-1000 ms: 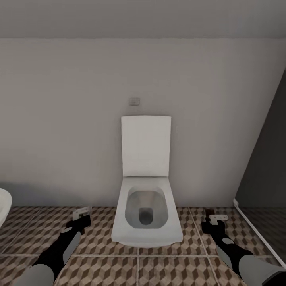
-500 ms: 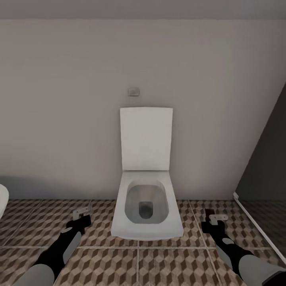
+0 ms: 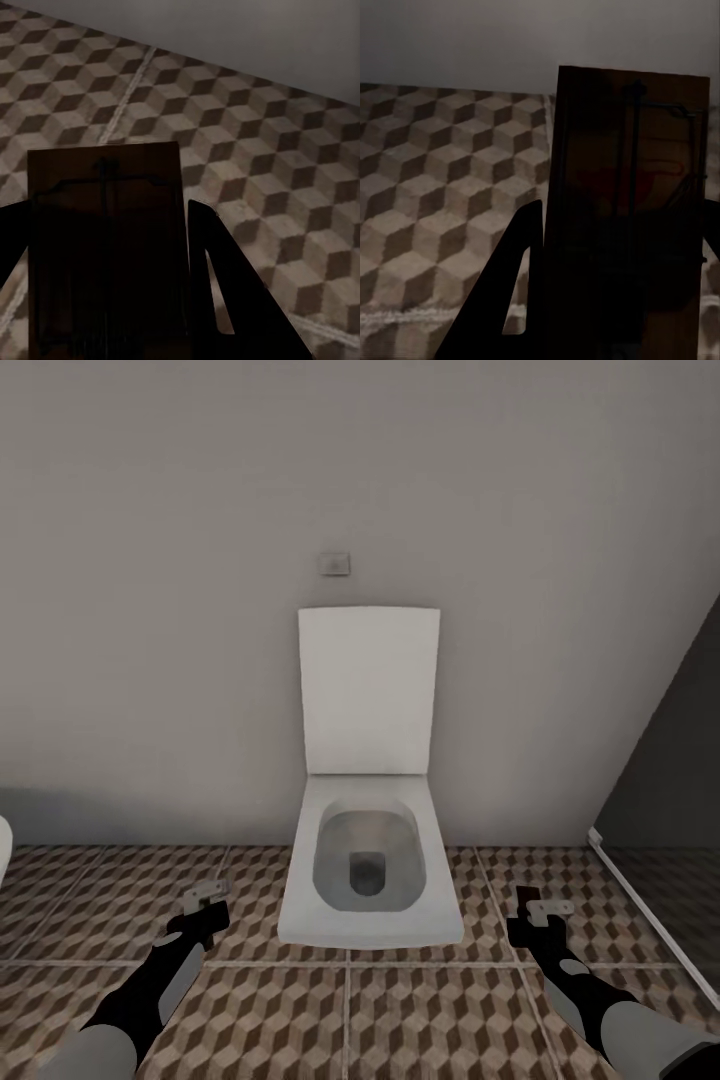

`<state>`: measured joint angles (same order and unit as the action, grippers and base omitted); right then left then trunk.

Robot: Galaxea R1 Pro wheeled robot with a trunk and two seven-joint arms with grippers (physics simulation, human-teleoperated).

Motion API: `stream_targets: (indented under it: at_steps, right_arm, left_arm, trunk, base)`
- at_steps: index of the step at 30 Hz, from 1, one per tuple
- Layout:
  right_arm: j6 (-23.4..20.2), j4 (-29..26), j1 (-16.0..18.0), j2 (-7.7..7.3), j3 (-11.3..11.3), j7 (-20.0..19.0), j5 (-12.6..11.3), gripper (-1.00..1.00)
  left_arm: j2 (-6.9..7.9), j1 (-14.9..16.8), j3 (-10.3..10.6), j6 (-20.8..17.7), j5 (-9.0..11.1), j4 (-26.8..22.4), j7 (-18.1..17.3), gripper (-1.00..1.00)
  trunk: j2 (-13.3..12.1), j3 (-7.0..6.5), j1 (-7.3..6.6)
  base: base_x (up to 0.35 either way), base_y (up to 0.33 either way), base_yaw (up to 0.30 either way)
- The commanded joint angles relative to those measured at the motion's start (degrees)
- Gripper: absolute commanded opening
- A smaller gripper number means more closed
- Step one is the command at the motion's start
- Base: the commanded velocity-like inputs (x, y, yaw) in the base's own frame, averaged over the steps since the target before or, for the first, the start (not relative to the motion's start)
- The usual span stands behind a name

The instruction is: Take the four mousetraps from the cabinet in the bathroom and place them on the bathroom floor. Make sure all four end up on the same floor surface, and ensure that at least two of them are either under or directly next to the same bathroom sink.

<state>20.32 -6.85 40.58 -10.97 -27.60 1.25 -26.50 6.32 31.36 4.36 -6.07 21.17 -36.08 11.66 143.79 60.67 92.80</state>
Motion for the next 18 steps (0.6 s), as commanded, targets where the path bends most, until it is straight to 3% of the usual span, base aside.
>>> stream_targets:
  at_steps: [1,15,18]
  right_arm:
    - [0.2,0.0,0.0,0.01,-0.5,-0.2,-0.6,-1.00]
    - [0.2,0.0,0.0,0.04,-0.4,-0.2,-0.6,-1.00]
    - [0.2,0.0,0.0,0.01,-0.4,-0.2,-0.5,-1.00]
  left_arm:
    - [0.07,0.0,0.5,-0.3,0.3,-0.1,0.6,-1.00]
    - [0.10,0.0,0.5,-0.2,0.3,-0.1,0.6,-1.00]
    - [0.20,0.0,0.4,-0.2,0.4,-0.2,0.6,-1.00]
  trunk:
    - [0.0,0.28,0.01]
    - [0.2,3.38,0.37]
    - [0.2,3.38,0.37]
  base:
    - [0.000,0.000,0.000]
    - [0.000,0.000,0.000]
    - [0.000,0.000,0.000]
